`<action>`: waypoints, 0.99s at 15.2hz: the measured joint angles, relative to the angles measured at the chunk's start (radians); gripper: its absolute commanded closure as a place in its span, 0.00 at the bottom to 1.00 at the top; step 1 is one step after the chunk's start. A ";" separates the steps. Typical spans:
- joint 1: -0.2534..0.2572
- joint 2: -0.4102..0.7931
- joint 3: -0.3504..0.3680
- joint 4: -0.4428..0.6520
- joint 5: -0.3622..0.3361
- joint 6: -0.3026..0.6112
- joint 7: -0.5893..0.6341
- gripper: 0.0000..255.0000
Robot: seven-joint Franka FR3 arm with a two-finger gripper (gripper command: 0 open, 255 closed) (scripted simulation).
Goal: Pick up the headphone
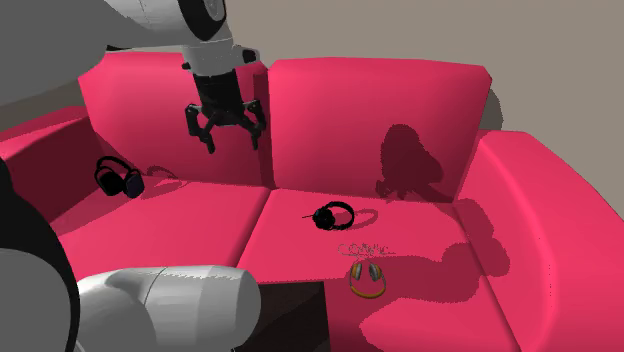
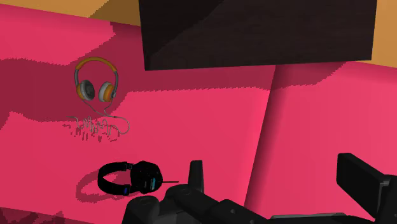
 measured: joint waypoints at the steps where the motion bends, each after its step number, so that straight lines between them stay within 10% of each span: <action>1: 0.000 0.000 0.000 0.000 0.000 0.000 0.000 0.00; 15: 0.007 0.377 -0.128 -0.056 -0.186 0.370 -0.261 0.00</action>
